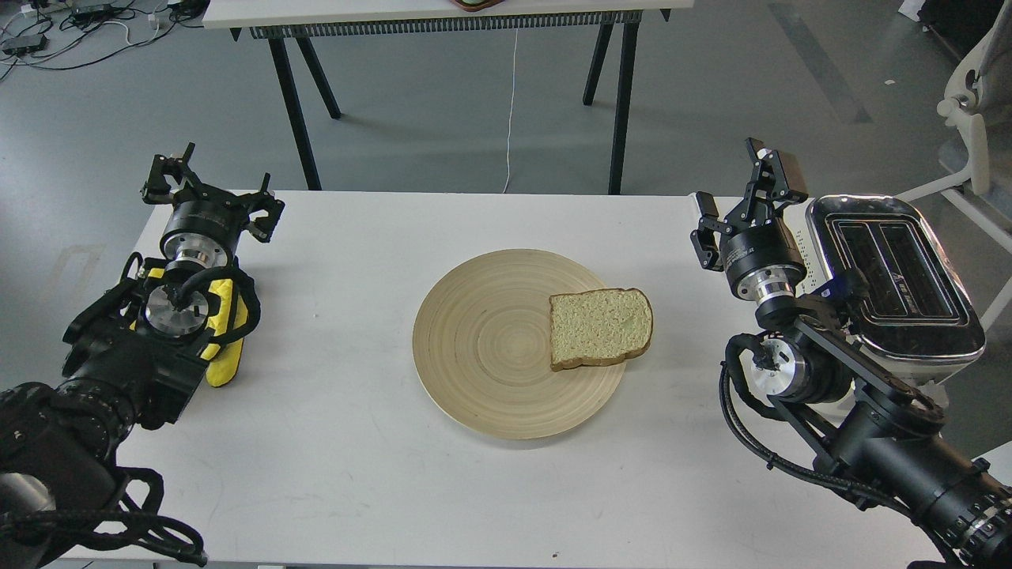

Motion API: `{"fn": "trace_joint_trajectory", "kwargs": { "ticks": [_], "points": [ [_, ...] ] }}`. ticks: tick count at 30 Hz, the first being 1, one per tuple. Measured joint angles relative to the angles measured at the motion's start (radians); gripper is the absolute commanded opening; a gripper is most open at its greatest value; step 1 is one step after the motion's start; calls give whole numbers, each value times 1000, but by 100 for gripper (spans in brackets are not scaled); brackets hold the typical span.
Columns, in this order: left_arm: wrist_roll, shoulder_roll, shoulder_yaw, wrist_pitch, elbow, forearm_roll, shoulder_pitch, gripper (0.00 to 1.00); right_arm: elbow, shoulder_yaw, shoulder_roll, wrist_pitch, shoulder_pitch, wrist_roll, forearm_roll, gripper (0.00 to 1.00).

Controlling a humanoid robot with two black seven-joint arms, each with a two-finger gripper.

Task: Put bread in toaster with right arm
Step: 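Move the right gripper from beside the toaster toward the bread slice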

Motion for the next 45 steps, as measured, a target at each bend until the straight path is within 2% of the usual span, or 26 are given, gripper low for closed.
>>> {"fn": "trace_joint_trajectory", "kwargs": {
  "ticks": [10, 12, 17, 19, 29, 39, 45],
  "points": [
    [1, 0, 0, 0, 0, 0, 0, 100, -1, -23, -3, -22, 2, 0, -39, 98],
    [1, 0, 0, 0, 0, 0, 0, 100, -1, -49, -4, -68, 7, 0, -94, 98],
    [0, 0, 0, 0, 0, 0, 0, 100, 18, -149, -8, -277, 22, 0, -254, 98],
    [0, 0, 0, 0, 0, 0, 0, 100, 29, -206, -15, -309, 25, 0, -290, 98],
    [0, 0, 0, 0, 0, 0, 0, 100, 32, -455, -96, -322, 27, 0, -346, 98],
    [0, 0, 0, 0, 0, 0, 0, 100, 12, -488, -113, -322, -7, 0, -348, 98],
    [0, 0, 0, 0, 0, 0, 0, 100, -50, -554, -105, -322, -13, 0, -348, 97]
  ]
}}
